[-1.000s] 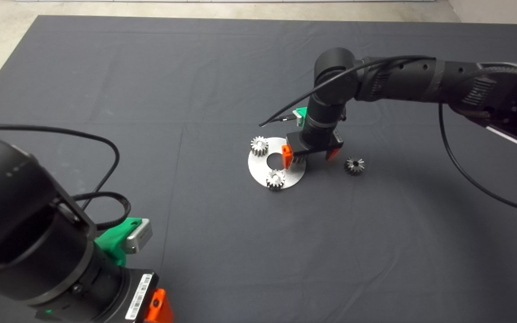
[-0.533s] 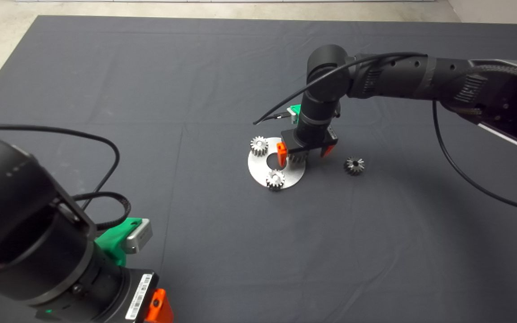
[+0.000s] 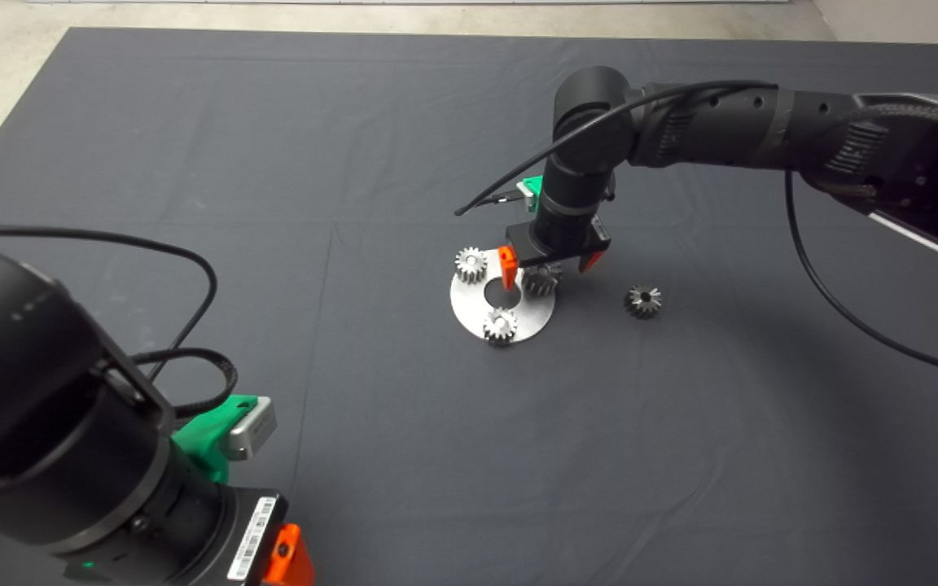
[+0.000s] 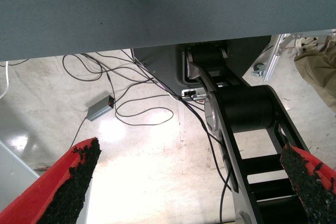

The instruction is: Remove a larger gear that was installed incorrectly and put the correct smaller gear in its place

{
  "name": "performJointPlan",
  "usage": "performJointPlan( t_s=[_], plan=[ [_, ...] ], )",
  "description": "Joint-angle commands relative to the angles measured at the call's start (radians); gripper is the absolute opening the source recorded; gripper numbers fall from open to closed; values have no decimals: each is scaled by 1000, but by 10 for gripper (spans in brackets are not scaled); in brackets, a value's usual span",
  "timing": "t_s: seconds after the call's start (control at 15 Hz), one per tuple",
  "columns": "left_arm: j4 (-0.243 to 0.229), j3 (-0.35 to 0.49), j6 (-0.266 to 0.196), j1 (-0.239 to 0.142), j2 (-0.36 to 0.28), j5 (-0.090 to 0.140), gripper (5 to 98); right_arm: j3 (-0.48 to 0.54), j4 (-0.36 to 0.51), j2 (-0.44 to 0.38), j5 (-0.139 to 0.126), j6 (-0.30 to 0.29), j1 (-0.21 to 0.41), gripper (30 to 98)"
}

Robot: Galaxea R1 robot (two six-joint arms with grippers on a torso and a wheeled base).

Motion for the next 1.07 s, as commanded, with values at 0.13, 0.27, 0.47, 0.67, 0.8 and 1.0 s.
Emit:
performJointPlan(
  t_s=[0.13,0.27,0.47,0.67,0.8,1.0],
  plan=[
    [-9,9,5,-12,-1,1,883,2,-85,7,-111,-5,33,979],
    [-9,9,5,-12,-1,1,883,0,-88,4,-111,-11,31,978],
    [-9,7,5,-12,-1,1,883,-1,-96,4,-109,-19,29,978],
    [-9,7,11,-12,-2,1,883,-2,-99,4,-109,-19,28,978],
    [-9,7,12,-12,-2,1,883,-3,-99,1,-111,-18,23,979],
    [-9,7,12,-12,-2,1,883,-3,-99,-5,-111,-16,14,979]
  ],
)
